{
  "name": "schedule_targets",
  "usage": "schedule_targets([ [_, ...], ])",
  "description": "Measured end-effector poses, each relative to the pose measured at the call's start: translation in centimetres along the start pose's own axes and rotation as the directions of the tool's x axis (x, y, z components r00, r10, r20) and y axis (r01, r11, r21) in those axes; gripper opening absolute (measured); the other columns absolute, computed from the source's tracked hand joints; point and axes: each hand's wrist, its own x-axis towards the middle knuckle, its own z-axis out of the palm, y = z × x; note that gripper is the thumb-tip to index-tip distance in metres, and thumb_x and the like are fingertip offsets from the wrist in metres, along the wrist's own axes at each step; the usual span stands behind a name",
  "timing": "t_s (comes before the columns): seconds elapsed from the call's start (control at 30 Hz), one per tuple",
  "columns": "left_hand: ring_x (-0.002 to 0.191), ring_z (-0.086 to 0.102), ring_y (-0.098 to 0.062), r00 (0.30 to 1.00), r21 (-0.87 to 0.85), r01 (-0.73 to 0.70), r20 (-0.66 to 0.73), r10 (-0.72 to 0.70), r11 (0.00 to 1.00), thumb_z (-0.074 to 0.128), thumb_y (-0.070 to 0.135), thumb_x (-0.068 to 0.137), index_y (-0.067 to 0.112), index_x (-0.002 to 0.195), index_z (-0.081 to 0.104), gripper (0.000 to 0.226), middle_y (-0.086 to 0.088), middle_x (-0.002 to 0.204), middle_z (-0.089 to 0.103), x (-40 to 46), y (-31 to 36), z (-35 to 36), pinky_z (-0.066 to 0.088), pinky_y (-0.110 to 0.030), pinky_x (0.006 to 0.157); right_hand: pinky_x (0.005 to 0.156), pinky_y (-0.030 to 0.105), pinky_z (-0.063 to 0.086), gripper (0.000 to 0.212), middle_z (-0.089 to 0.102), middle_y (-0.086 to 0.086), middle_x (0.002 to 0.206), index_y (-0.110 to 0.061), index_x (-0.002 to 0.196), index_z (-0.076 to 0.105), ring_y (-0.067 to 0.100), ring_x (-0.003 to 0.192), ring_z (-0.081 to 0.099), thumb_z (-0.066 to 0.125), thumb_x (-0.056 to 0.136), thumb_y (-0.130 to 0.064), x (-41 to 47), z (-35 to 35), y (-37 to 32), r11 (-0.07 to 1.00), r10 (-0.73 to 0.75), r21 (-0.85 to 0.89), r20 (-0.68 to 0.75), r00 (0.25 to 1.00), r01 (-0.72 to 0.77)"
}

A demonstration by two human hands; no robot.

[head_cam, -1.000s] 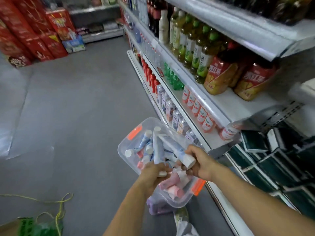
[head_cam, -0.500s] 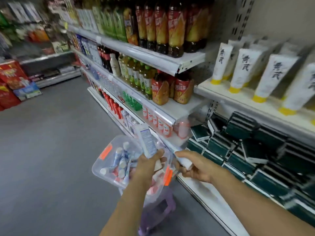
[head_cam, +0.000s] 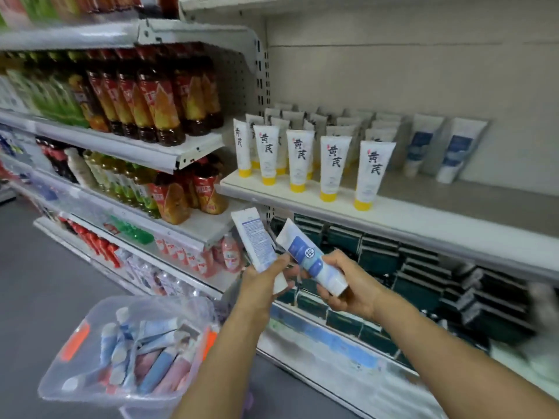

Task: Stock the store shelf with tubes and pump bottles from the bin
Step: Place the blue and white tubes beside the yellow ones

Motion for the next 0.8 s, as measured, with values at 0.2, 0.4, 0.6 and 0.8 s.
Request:
schedule_targets([
  [0.2,0.07,0.073,-0.017,0.987,0.001,-0.026,0.157,0.026,1.0,0.064,0.01,0.09,0.004,0.111,0.063,0.021,-0.002,0.08,0.076,-2.3,-1.3,9.8,0.059,-0.03,0.06,0.033,0.014,0.021,0.022,0.044,0.006,0.045,-0.01,0.088,0.051,0.012,0.03,0.035,0.056,0.09,-0.031,-5.4,-7.2,-1.9,0.982,-0.172,-0.096,-0.09,0.981,0.163],
  [0.4,0.064,0.068,-0.017,0.976,0.076,-0.082,0.209,0.065,0.994,0.067,0.013,0.088,-0.001,0.113,0.063,0.029,-0.008,0.081,0.073,-3.6,-2.6,18.1,0.059,-0.034,0.064,0.035,0.017,0.024,0.016,0.046,0.014,0.052,-0.009,0.092,0.05,0.017,0.033,0.031,0.054,0.092,-0.024,-9.6,-13.2,-4.4,0.92,-0.367,-0.197,-0.121,0.922,0.34],
  [0.6,0.055,0.06,-0.013,0.963,0.112,-0.131,0.252,0.1,0.985,0.065,0.021,0.091,0.011,0.102,0.061,0.016,-0.003,0.076,0.069,-4.5,-3.6,24.8,0.048,-0.03,0.051,0.042,0.022,0.031,0.028,0.053,0.014,0.058,-0.006,0.097,0.059,0.021,0.038,0.041,0.055,0.089,-0.033,-12.6,-18.7,-7.1,0.9,-0.431,-0.171,-0.211,0.877,0.401],
  [0.8,0.049,0.055,-0.014,0.966,0.077,-0.087,0.251,0.066,0.993,0.065,0.021,0.091,0.014,0.103,0.057,0.016,-0.005,0.072,0.061,-4.7,-4.5,29.1,0.037,-0.024,0.041,0.052,0.025,0.033,0.023,0.06,0.004,0.067,-0.015,0.088,0.062,0.014,0.055,0.054,0.054,0.089,-0.036,-13.2,-23.3,-8.8,0.908,-0.419,-0.155,-0.357,0.835,0.39],
])
